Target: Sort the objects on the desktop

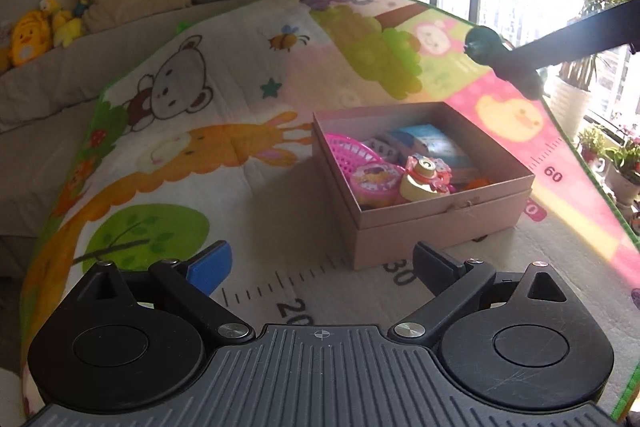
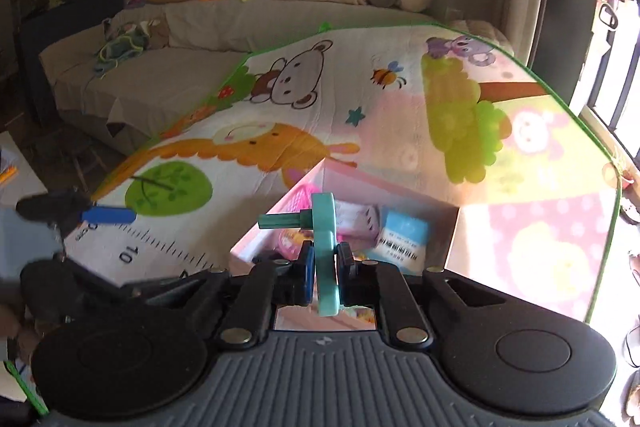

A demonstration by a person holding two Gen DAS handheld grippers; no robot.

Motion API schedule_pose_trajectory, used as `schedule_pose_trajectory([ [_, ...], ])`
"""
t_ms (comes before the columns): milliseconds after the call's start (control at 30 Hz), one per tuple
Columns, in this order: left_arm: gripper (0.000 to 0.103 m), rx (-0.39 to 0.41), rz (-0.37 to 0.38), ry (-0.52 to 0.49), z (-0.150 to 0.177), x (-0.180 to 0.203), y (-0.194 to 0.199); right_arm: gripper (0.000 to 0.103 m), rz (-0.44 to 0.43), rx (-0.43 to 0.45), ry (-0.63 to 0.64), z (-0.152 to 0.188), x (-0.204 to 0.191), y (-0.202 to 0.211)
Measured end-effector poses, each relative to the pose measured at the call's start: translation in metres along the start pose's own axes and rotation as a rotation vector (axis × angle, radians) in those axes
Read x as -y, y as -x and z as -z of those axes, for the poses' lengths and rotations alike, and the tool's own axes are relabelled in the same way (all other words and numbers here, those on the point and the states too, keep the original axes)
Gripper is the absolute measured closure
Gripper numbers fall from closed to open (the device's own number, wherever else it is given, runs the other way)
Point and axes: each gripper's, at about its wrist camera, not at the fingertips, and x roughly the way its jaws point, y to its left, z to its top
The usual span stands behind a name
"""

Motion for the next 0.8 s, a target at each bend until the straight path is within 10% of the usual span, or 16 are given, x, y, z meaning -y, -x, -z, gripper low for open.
schedule_pose_trajectory([
  [300,0.001,-0.049,-0.027,0.034,0.02,-0.007,-0.009,0.069,0.046,0.018,-0.187,-0.023,0.03,-0.041],
  [800,0.0,-0.057,-0.049,0.095,0.047,-0.01,-0.025,0.016,0.051,-0.033,-0.327,0.112,-0.014,-0.032],
])
